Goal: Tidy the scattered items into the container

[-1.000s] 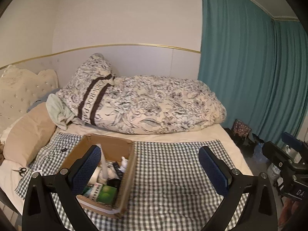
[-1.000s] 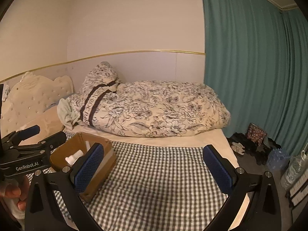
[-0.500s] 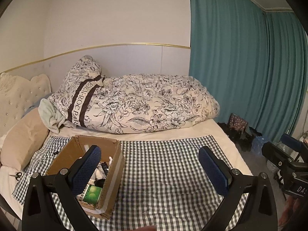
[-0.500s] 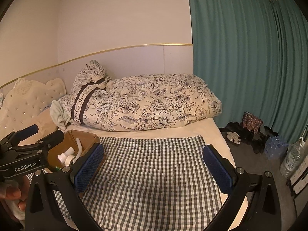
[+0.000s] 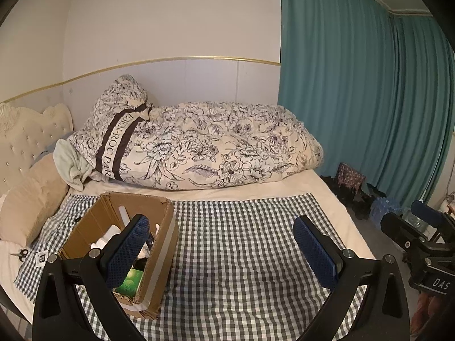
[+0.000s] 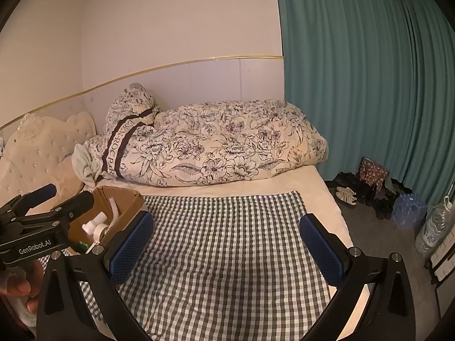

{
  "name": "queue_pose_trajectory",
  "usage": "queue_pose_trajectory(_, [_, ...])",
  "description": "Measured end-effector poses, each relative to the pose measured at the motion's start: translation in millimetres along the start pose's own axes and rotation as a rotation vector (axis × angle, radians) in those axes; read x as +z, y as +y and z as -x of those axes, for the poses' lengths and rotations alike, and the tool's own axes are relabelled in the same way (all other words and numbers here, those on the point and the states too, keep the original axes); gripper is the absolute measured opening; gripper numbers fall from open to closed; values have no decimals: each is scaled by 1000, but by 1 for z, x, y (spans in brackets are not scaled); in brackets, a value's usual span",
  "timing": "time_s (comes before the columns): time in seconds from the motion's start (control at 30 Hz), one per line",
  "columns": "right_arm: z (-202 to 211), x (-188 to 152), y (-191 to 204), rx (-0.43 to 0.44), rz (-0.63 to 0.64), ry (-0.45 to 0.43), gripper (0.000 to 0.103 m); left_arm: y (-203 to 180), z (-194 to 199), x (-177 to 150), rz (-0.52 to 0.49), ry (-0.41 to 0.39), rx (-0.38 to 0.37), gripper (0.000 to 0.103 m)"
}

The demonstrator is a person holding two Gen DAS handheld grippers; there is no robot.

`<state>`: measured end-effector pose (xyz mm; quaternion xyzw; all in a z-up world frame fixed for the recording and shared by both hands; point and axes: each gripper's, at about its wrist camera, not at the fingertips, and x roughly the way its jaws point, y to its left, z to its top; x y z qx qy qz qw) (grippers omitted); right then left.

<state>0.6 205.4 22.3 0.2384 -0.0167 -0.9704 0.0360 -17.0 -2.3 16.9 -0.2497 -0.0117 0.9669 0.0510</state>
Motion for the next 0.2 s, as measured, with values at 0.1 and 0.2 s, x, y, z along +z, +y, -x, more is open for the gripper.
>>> queue_pose_trajectory(0.1, [-2, -1, 0, -1, 0, 8, 103, -1, -3, -1, 1, 7, 1, 103])
queue_pose_trajectory(0.2, [-4, -1, -1, -1, -2, 11, 103, -1, -4, -2, 2, 11, -1, 103])
